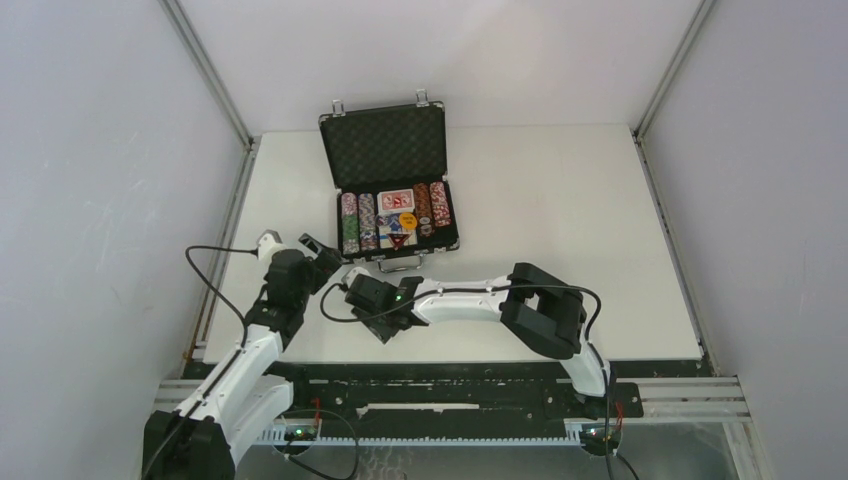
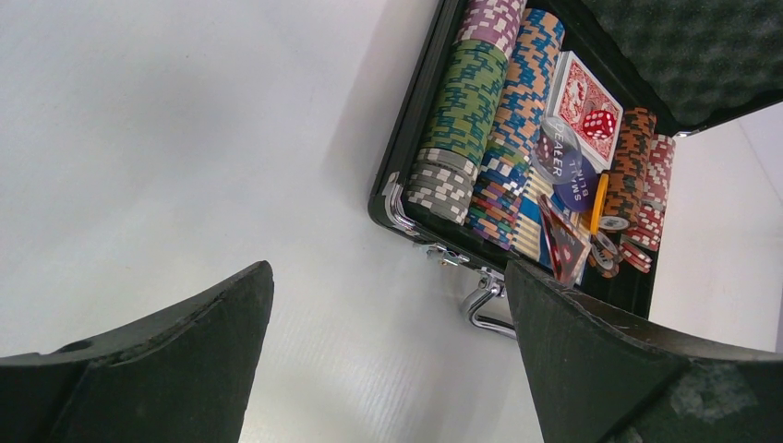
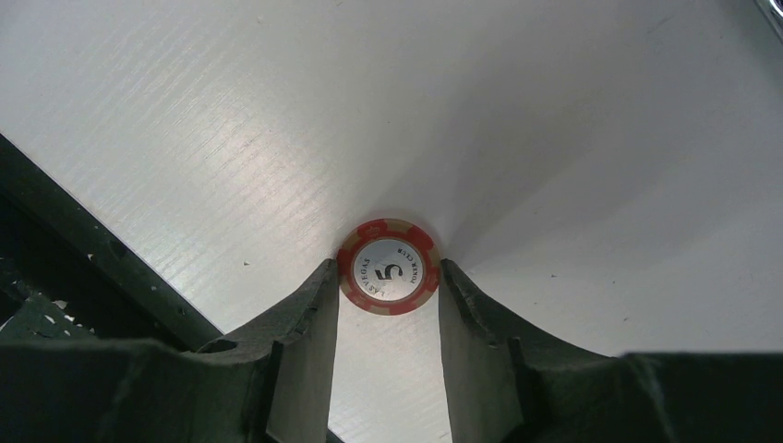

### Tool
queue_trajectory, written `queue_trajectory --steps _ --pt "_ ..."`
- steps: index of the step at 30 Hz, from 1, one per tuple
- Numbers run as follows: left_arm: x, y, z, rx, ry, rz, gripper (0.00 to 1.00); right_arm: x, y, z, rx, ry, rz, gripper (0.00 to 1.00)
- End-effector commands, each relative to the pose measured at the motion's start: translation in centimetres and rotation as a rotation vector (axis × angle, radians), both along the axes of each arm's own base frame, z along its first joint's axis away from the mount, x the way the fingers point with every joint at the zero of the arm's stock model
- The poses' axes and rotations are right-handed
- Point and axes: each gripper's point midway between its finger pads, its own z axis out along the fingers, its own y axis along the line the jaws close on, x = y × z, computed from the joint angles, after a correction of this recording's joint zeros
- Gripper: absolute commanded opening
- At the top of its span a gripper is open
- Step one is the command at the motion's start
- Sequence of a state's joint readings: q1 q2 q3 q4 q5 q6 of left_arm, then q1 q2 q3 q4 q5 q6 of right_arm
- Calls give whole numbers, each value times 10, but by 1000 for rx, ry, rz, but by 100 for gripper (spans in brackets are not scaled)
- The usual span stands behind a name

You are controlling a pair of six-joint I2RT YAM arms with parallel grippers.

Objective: Pack up texas hold em set

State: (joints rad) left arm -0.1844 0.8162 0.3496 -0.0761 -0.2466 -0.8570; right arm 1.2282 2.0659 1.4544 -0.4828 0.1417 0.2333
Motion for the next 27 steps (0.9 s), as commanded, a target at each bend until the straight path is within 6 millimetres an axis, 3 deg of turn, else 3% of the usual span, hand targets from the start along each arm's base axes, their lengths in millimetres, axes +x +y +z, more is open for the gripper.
queue_trajectory --steps 1,13,20,27 --pt "2 -1 -2 -20 -19 -3 99 6 -2 16 21 -31 -22 35" --pt "4 -4 -4 -26 -10 -18 100 24 -4 43 61 -79 -46 35" --pt "3 -4 -5 -33 -5 -16 100 11 5 41 71 -43 0 59" --pt "1 -4 -8 -47 0 -12 100 -9 19 36 68 -19 51 68"
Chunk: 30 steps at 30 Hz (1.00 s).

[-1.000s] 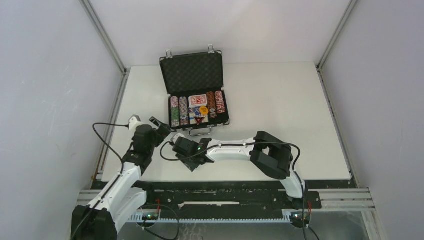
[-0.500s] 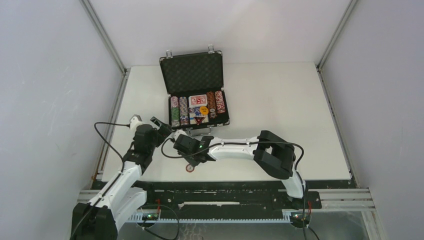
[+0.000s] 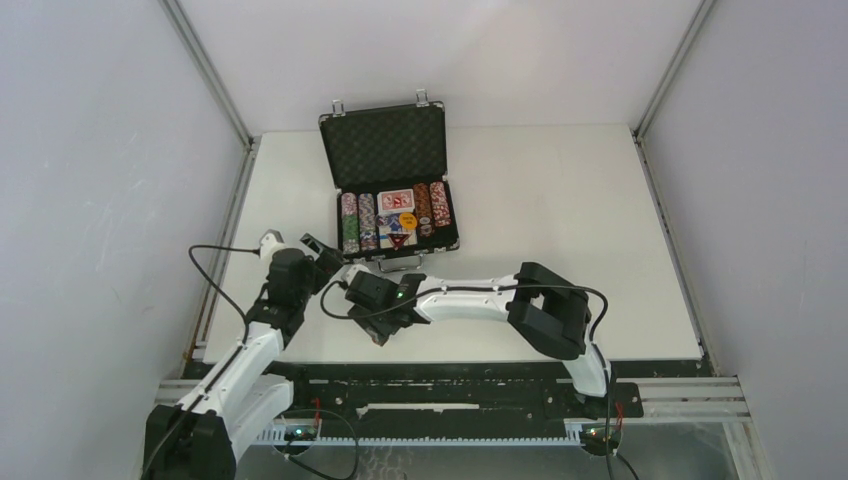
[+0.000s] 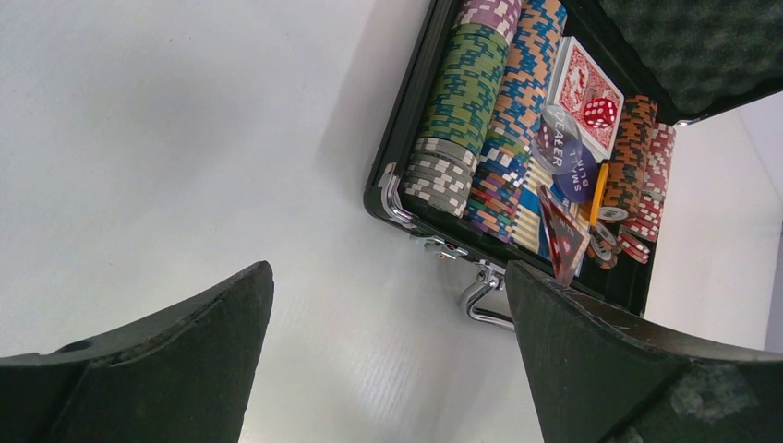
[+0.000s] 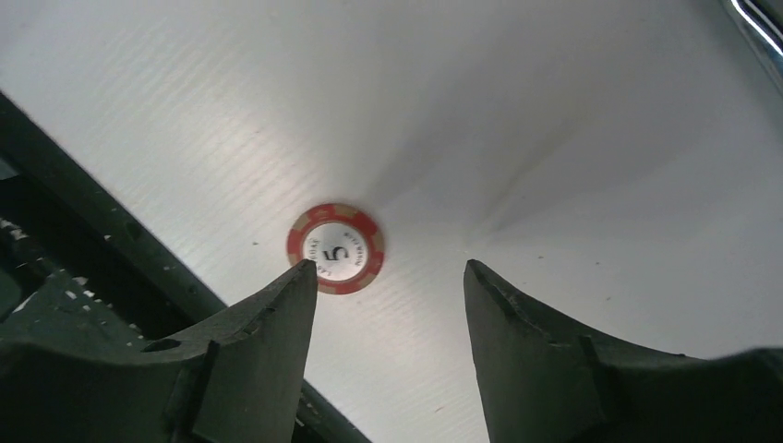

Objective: Pack up texas hold em set

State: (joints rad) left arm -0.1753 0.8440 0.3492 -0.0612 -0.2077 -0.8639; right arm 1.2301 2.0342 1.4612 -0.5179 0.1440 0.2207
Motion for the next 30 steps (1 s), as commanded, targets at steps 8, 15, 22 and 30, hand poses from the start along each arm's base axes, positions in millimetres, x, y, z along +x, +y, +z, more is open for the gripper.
queue_trajectory --steps 8,15,22,30 --pt "-2 2 -5 -29 -12 9 100 -16 28 13 66 23 63 70" --pt "-4 4 -7 -26 -5 17 100 -17 29 -4 28 38 64 68" --pt "-6 6 -10 -24 2 28 100 -18 22 -10 -14 18 59 62" --pt "-6 6 -11 -30 5 28 100 -23 13 -15 -64 -18 50 57"
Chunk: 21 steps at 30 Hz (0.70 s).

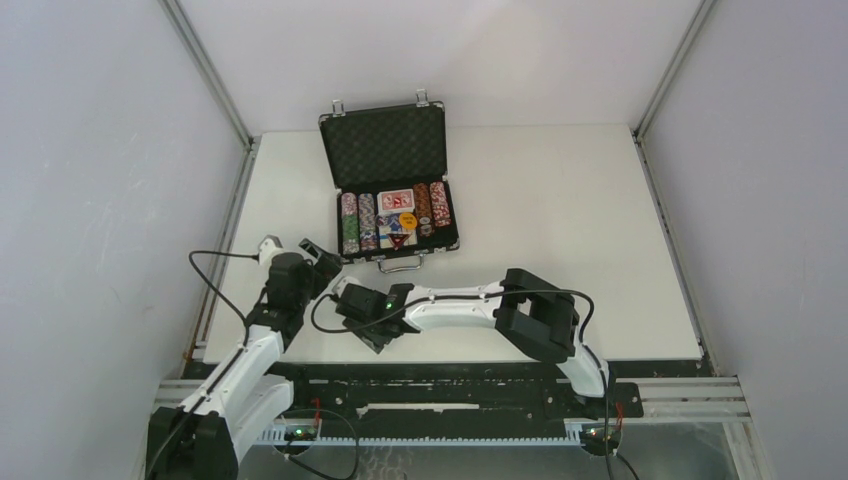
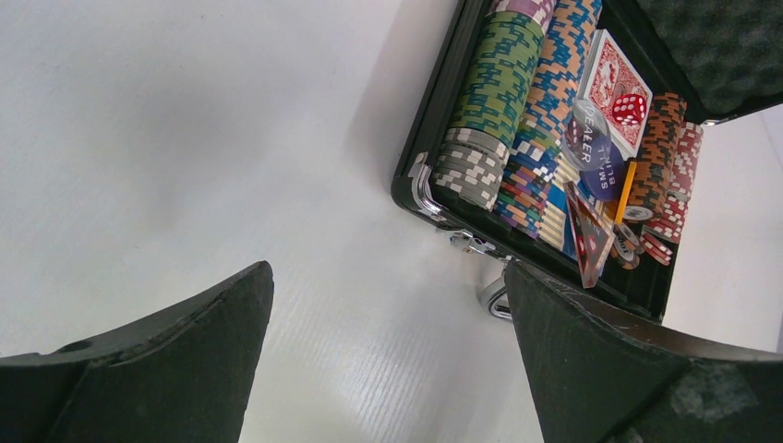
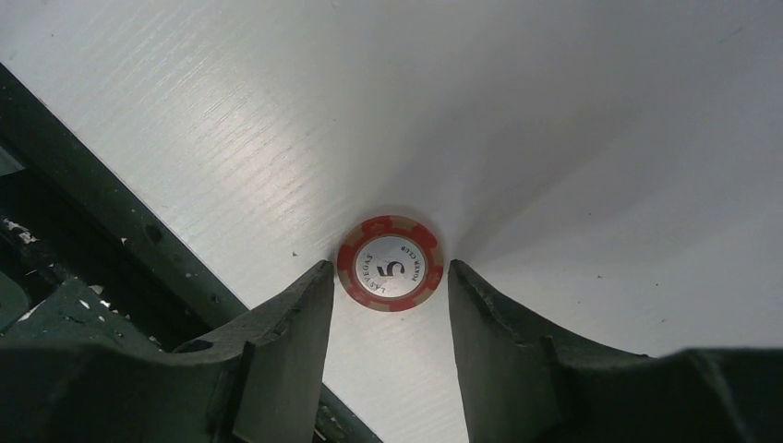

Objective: Pack up texas hold em set

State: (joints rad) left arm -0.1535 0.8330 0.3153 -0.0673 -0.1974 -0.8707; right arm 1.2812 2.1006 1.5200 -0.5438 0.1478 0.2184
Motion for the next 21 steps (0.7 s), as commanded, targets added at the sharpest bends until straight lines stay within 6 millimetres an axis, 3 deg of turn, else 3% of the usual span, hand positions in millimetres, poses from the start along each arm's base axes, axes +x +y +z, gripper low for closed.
queue_trajectory --steps 1,11,21 --pt "1 0 1 -24 -23 11 100 -5 -1 -3 -29 -22 -2 56" --pt "0 0 0 -27 -22 5 100 -4 -3 -8 -31 -28 -15 47" --pt "1 -1 1 -28 -25 3 100 13 -1 29 35 -91 -46 45"
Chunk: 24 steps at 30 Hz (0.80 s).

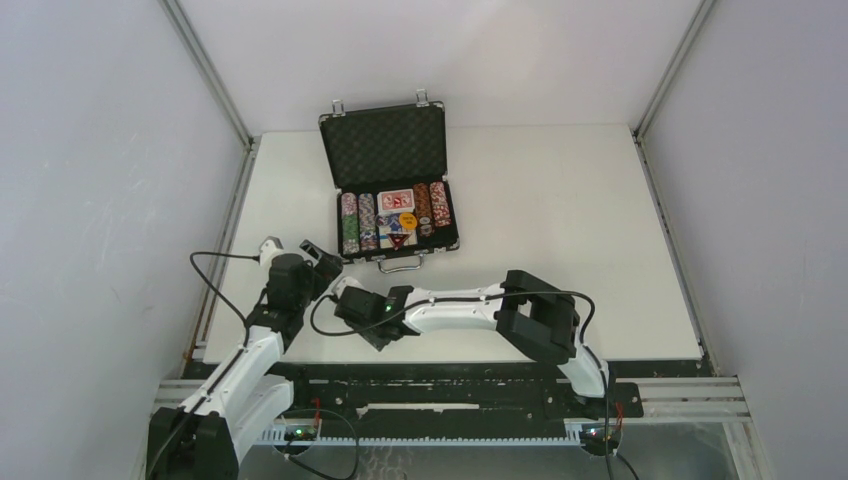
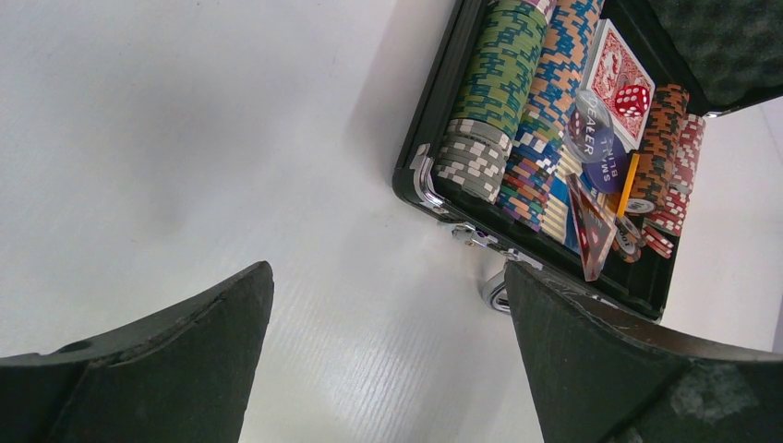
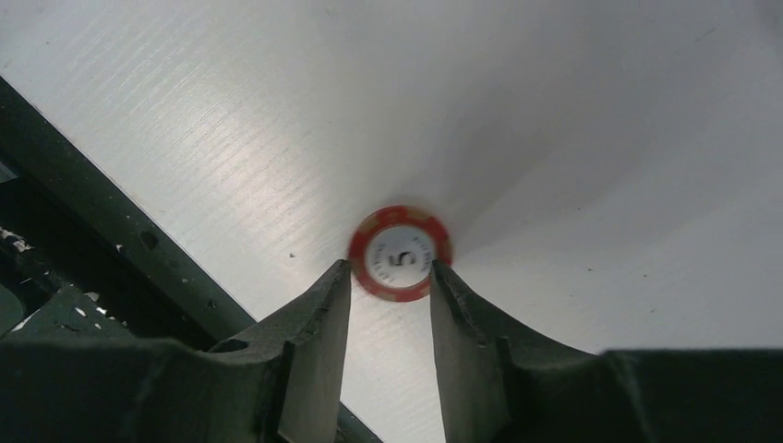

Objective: Pack up texas hold em set

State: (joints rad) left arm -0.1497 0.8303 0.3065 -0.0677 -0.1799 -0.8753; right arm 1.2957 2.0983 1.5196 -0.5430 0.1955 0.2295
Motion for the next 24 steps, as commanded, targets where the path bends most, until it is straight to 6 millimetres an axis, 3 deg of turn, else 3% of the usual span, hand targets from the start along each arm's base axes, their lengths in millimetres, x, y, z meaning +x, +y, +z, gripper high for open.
queue_trajectory --steps 1,7,10,12,14,15,18,19,24 --pt "3 1 4 -17 -33 9 100 13 -1 31 51 -55 -31 45" --pt "4 0 3 -17 -29 6 100 21 -1 46 86 -75 -42 45" --pt "4 0 4 -19 -31 4 100 25 -4 45 84 -73 -53 46" --pt "4 -1 4 -21 -33 3 100 27 -7 45 87 -66 -64 56" --pt "4 -2 4 -23 -34 -2 100 33 -11 44 102 -60 -86 59" --pt "5 -2 4 -26 -35 -3 99 38 -13 45 122 -48 -103 54" --pt "5 -3 4 -32 -40 -5 99 48 -11 46 171 -13 -122 20" --pt "5 -3 4 -33 -39 -5 99 50 -9 45 181 -7 -117 16" --pt "4 -3 4 -31 -40 -4 99 60 3 39 170 -7 -104 15"
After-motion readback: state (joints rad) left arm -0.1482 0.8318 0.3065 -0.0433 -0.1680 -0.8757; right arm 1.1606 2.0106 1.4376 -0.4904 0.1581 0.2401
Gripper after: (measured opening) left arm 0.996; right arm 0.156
